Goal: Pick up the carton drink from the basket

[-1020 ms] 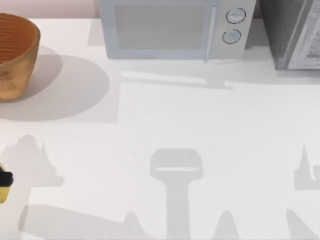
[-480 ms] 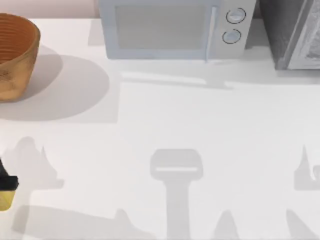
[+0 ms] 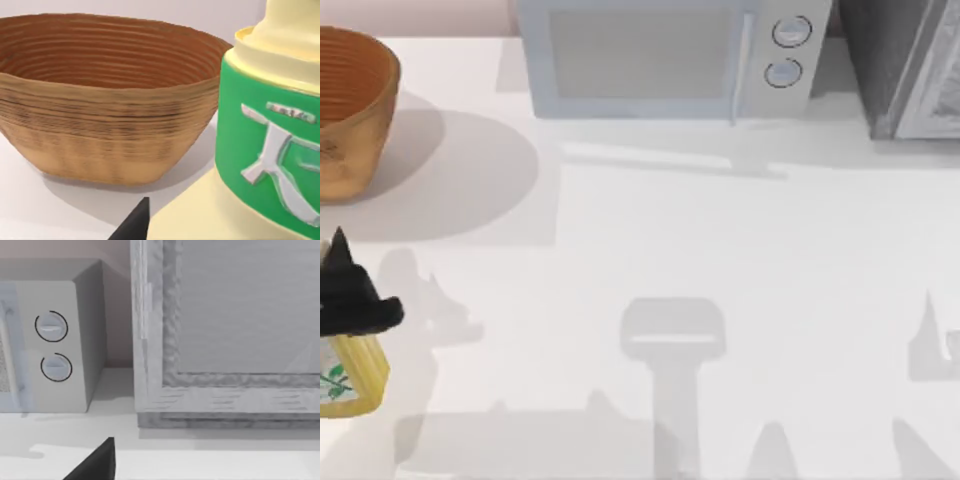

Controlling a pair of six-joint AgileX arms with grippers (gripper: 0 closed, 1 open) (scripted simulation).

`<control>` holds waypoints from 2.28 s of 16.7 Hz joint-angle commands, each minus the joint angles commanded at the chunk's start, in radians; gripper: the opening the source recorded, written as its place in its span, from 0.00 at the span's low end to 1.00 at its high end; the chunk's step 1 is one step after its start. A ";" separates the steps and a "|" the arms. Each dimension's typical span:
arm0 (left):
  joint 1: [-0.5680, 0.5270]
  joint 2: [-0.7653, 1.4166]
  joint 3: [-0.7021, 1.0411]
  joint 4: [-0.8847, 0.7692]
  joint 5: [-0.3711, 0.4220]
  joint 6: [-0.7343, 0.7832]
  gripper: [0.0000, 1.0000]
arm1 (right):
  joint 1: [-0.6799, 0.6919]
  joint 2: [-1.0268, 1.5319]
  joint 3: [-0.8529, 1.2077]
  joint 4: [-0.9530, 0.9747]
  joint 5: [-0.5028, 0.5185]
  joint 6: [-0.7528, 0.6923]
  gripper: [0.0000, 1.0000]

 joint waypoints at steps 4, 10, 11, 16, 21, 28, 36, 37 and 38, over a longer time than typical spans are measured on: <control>-0.241 0.307 0.131 0.076 -0.352 -0.107 0.00 | 0.000 0.000 0.000 0.000 0.000 0.000 1.00; -0.538 0.712 0.304 0.178 -0.857 -0.267 0.00 | 0.000 0.000 0.000 0.000 0.000 0.000 1.00; -0.573 0.765 0.325 0.190 -0.923 -0.289 0.00 | 0.000 0.000 0.000 0.000 0.000 0.000 1.00; -0.662 0.919 0.384 0.222 -1.111 -0.361 0.00 | 0.000 0.000 0.000 0.000 0.000 0.000 1.00; -0.660 0.945 0.375 0.277 -1.091 -0.362 0.00 | 0.000 0.000 0.000 0.000 0.000 0.000 1.00; -0.639 1.030 0.356 0.506 -1.069 -0.233 0.00 | 0.000 0.000 0.000 0.000 0.000 0.000 1.00; -0.553 1.237 0.265 1.225 -0.992 0.138 0.00 | 0.000 0.000 0.000 0.000 0.000 0.000 1.00; -0.540 1.259 0.252 1.299 -0.979 0.183 0.00 | 0.000 0.000 0.000 0.000 0.000 0.000 1.00; -0.528 1.279 0.240 1.361 -0.967 0.224 0.00 | 0.000 0.000 0.000 0.000 0.000 0.000 1.00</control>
